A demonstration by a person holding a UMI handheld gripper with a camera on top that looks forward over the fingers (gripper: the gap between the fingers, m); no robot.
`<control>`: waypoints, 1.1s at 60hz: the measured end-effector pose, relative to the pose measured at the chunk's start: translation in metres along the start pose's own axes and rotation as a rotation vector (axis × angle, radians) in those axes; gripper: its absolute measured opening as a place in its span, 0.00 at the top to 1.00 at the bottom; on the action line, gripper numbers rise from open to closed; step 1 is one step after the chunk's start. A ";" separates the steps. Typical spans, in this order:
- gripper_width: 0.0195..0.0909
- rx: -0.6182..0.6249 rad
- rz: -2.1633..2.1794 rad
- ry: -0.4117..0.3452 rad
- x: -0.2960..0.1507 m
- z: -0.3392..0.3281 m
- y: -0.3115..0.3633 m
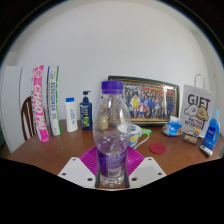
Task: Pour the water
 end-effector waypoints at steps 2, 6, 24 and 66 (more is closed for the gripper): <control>0.82 -0.016 0.022 -0.010 -0.010 0.002 0.008; 0.82 -0.048 0.083 -0.027 -0.032 0.008 0.026; 0.82 -0.237 0.733 -0.043 -0.122 0.069 0.080; 0.82 -0.391 1.990 0.075 -0.112 0.156 0.051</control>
Point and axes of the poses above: the point between the fingertips, and its own axes, seen from behind it with the camera up: y to the left, x down, z forward, the way the camera looks, the point moved 6 cm from there along -z, backward, against the way the camera looks, and after that the axes turned 1 degree about x, right-handed, at the moved point
